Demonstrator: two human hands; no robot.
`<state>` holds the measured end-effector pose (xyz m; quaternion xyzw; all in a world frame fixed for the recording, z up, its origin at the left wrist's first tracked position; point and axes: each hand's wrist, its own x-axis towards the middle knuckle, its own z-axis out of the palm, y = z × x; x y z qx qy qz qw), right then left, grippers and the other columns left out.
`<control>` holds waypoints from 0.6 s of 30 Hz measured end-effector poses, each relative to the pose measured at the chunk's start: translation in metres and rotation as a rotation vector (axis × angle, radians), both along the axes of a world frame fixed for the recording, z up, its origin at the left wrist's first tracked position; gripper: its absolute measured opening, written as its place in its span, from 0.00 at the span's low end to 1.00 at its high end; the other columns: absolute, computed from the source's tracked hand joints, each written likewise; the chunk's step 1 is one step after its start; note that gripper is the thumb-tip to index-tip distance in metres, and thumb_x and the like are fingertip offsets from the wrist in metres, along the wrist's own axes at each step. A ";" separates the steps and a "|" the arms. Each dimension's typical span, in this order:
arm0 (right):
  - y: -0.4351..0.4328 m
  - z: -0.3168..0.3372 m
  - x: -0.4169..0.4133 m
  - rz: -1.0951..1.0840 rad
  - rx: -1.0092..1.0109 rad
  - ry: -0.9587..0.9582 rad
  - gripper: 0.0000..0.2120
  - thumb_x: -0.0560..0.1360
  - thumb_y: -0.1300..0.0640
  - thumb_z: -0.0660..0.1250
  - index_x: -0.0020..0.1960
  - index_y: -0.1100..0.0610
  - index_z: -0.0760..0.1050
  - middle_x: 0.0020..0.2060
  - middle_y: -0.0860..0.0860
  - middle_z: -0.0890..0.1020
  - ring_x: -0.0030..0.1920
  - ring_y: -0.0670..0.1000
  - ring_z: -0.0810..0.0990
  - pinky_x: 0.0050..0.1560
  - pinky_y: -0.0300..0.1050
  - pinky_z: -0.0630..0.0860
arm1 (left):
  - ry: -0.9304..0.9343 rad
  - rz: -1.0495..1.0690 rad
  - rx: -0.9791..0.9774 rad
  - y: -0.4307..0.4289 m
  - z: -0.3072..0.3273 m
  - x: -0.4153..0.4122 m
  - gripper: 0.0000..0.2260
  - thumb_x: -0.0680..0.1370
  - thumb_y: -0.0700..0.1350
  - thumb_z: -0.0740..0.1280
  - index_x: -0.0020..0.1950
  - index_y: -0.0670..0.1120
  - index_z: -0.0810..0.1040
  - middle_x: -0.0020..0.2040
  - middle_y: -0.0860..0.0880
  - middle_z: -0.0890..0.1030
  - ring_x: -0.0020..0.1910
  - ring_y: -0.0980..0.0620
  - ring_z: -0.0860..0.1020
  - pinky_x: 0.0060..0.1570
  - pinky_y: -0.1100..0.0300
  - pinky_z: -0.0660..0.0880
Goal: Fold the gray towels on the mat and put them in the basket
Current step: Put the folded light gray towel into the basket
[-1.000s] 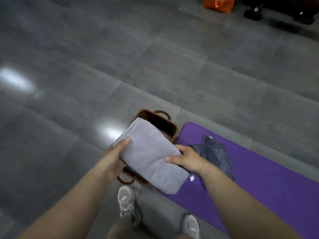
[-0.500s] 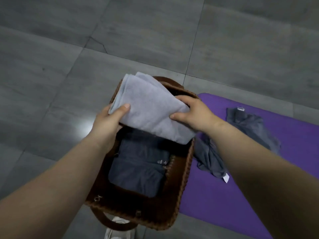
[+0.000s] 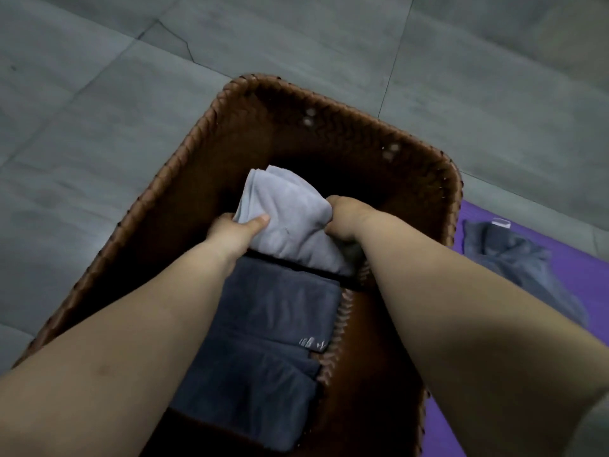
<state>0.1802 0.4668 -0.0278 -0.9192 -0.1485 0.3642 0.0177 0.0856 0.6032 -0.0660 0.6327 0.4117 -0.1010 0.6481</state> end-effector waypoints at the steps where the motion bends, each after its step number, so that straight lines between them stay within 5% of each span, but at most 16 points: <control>1: 0.003 -0.007 -0.002 -0.004 -0.017 0.036 0.16 0.74 0.56 0.60 0.61 0.54 0.70 0.61 0.58 0.74 0.56 0.59 0.74 0.51 0.48 0.74 | 0.044 -0.020 0.026 0.002 -0.005 -0.004 0.25 0.74 0.50 0.67 0.67 0.41 0.68 0.63 0.42 0.75 0.59 0.43 0.75 0.62 0.50 0.72; 3: 0.008 -0.017 -0.006 0.000 -0.045 0.085 0.15 0.76 0.58 0.59 0.62 0.56 0.70 0.60 0.58 0.75 0.52 0.57 0.75 0.43 0.43 0.73 | 0.093 -0.056 0.042 0.003 -0.013 -0.012 0.25 0.74 0.52 0.67 0.67 0.41 0.69 0.62 0.42 0.75 0.59 0.42 0.75 0.61 0.47 0.72; 6: 0.012 -0.026 -0.005 0.014 -0.103 0.029 0.21 0.76 0.57 0.60 0.68 0.57 0.63 0.65 0.58 0.71 0.62 0.60 0.72 0.62 0.54 0.70 | 0.089 -0.094 0.124 0.003 -0.018 -0.011 0.25 0.74 0.51 0.66 0.67 0.41 0.68 0.63 0.43 0.75 0.59 0.42 0.75 0.61 0.47 0.72; 10: 0.007 -0.030 -0.001 -0.056 -0.109 0.031 0.24 0.75 0.57 0.60 0.70 0.56 0.59 0.66 0.59 0.70 0.64 0.61 0.70 0.65 0.57 0.68 | 0.062 -0.159 0.298 0.000 -0.018 0.005 0.28 0.75 0.50 0.65 0.72 0.43 0.60 0.67 0.43 0.71 0.63 0.42 0.72 0.58 0.54 0.69; 14: 0.002 -0.030 -0.007 -0.163 -0.117 -0.070 0.32 0.77 0.57 0.58 0.75 0.54 0.44 0.72 0.58 0.59 0.71 0.60 0.59 0.70 0.56 0.57 | 0.121 -0.241 0.529 -0.007 -0.012 0.009 0.34 0.76 0.52 0.62 0.75 0.50 0.46 0.76 0.46 0.55 0.72 0.42 0.59 0.68 0.49 0.60; 18: 0.006 -0.028 -0.035 -0.187 -0.066 -0.424 0.27 0.79 0.60 0.48 0.75 0.57 0.43 0.75 0.59 0.50 0.74 0.60 0.50 0.72 0.59 0.46 | 0.050 -0.822 0.976 -0.014 -0.020 -0.002 0.32 0.78 0.52 0.59 0.75 0.54 0.41 0.77 0.49 0.40 0.76 0.47 0.42 0.73 0.49 0.47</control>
